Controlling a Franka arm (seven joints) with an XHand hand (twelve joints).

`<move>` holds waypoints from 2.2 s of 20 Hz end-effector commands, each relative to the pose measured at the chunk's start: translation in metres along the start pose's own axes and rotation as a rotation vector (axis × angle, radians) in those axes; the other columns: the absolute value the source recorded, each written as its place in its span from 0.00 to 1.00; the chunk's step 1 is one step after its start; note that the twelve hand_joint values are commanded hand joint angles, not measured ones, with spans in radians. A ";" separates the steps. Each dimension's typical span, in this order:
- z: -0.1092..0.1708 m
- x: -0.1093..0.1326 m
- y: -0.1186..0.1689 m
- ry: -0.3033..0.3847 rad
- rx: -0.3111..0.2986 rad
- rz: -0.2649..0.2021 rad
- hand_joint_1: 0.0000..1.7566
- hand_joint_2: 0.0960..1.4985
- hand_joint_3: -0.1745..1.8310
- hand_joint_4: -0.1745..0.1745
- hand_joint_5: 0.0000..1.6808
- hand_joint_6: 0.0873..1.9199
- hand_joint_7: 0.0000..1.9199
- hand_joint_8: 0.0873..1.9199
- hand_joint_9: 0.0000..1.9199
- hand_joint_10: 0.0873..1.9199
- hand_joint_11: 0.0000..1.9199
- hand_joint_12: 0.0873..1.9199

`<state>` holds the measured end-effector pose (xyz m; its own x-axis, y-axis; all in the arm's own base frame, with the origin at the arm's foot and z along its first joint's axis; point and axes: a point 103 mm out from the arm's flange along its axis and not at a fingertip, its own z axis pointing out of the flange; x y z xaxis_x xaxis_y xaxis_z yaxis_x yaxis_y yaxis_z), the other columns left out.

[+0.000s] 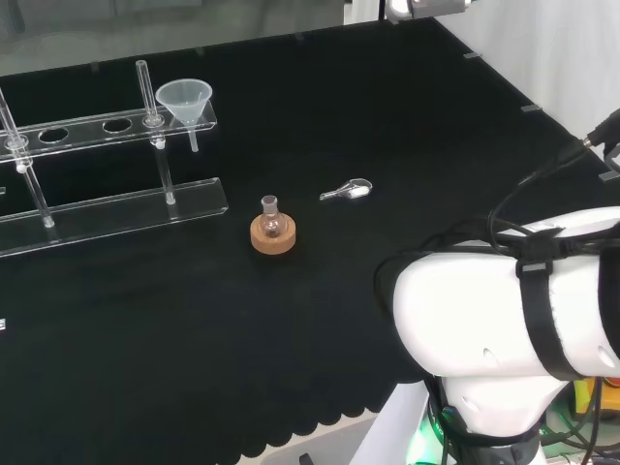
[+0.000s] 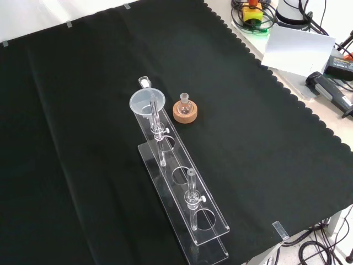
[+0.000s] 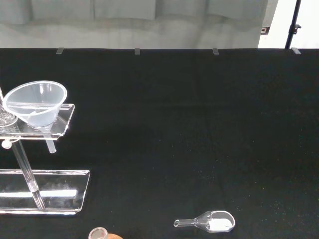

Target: Pick up the funnel from the transparent funnel stand.

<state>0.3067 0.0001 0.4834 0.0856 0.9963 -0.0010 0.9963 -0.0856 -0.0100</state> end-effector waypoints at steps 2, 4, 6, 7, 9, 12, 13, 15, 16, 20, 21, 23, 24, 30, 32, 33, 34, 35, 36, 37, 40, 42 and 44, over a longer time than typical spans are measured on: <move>0.003 0.002 0.008 -0.002 -0.016 -0.005 0.16 0.30 0.21 0.66 0.00 0.00 0.00 0.00 0.00 0.00 0.00 0.23; 0.005 0.006 0.016 -0.001 -0.018 -0.015 0.16 0.33 0.16 0.65 0.00 0.00 0.00 0.00 0.00 0.00 0.00 0.19; 0.007 0.011 0.024 -0.001 -0.024 -0.031 0.16 0.34 0.14 0.65 0.00 0.00 0.00 0.00 0.00 0.00 0.00 0.17; 0.008 0.014 0.028 0.004 -0.025 -0.037 0.16 0.34 0.14 0.65 0.00 0.00 0.00 0.00 0.00 0.00 0.00 0.17; 0.011 0.021 0.037 0.016 -0.032 -0.052 0.16 0.35 0.14 0.65 0.00 0.00 0.00 0.00 0.00 0.00 0.00 0.16; 0.015 0.032 0.051 0.016 -0.028 -0.079 0.20 0.37 0.13 0.64 0.00 0.00 0.00 0.00 0.00 0.00 0.00 0.13; 0.016 0.035 0.055 0.019 -0.028 -0.087 0.23 0.38 0.12 0.64 0.00 0.00 0.00 0.00 0.00 0.00 0.00 0.08; 0.017 0.042 0.064 0.034 -0.028 -0.102 0.27 0.40 0.11 0.63 0.00 0.00 0.00 0.00 0.00 0.00 0.00 0.00; 0.019 0.045 0.069 0.044 -0.027 -0.107 0.27 0.41 0.11 0.62 0.00 0.00 0.00 0.00 0.00 0.00 0.00 0.00; 0.024 0.056 0.086 0.061 -0.015 -0.133 0.28 0.41 0.11 0.61 0.00 0.00 0.00 0.00 0.00 0.00 0.00 0.00; 0.025 0.059 0.090 0.067 -0.011 -0.139 0.28 0.41 0.11 0.61 0.00 0.00 0.00 0.00 0.00 0.00 0.00 0.00; 0.028 0.065 0.097 0.066 -0.003 -0.159 0.28 0.41 0.11 0.61 0.00 0.00 0.00 0.00 0.00 0.00 0.00 0.00; 0.029 0.069 0.100 0.066 0.003 -0.168 0.28 0.41 0.11 0.61 0.00 0.00 0.00 0.00 0.00 0.00 0.00 0.00; 0.042 0.129 0.113 -0.068 0.034 -0.269 0.27 0.41 0.11 0.59 0.00 0.00 0.00 0.00 0.00 0.00 0.00 0.00; 0.048 0.151 0.117 -0.073 0.050 -0.265 0.27 0.41 0.11 0.59 0.00 0.00 0.00 0.00 0.00 0.00 0.00 0.00; 0.052 0.161 0.119 -0.061 0.055 -0.262 0.27 0.41 0.11 0.59 0.00 0.00 0.00 0.00 0.00 0.00 0.00 0.00; 0.056 0.168 0.121 -0.047 0.061 -0.262 0.27 0.41 0.11 0.58 0.00 0.00 0.00 0.00 0.00 0.00 0.00 0.00; 0.059 0.177 0.123 -0.039 0.065 -0.262 0.27 0.41 0.11 0.58 0.00 0.00 0.00 0.00 0.00 0.00 0.00 0.00; 0.063 0.188 0.124 -0.021 0.060 -0.268 0.27 0.41 0.11 0.58 0.00 0.00 0.00 0.00 0.00 0.00 0.00 0.00; 0.067 0.200 0.125 -0.008 0.059 -0.274 0.27 0.41 0.11 0.58 0.00 0.00 0.00 0.00 0.00 0.00 0.00 0.00; 0.078 0.222 0.129 0.002 0.079 -0.287 0.27 0.41 0.10 0.58 0.00 0.00 0.00 0.00 0.00 0.00 0.00 0.00; 0.084 0.221 0.132 0.024 0.087 -0.278 0.27 0.41 0.10 0.57 0.00 0.00 0.00 0.00 0.00 0.00 0.00 0.00; 0.089 0.211 0.136 0.037 0.091 -0.271 0.27 0.41 0.10 0.56 0.00 0.00 0.00 0.00 0.00 0.00 0.00 0.00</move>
<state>0.4497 0.1700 0.4052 -0.1785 0.9839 0.0067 0.9788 0.1782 -0.1005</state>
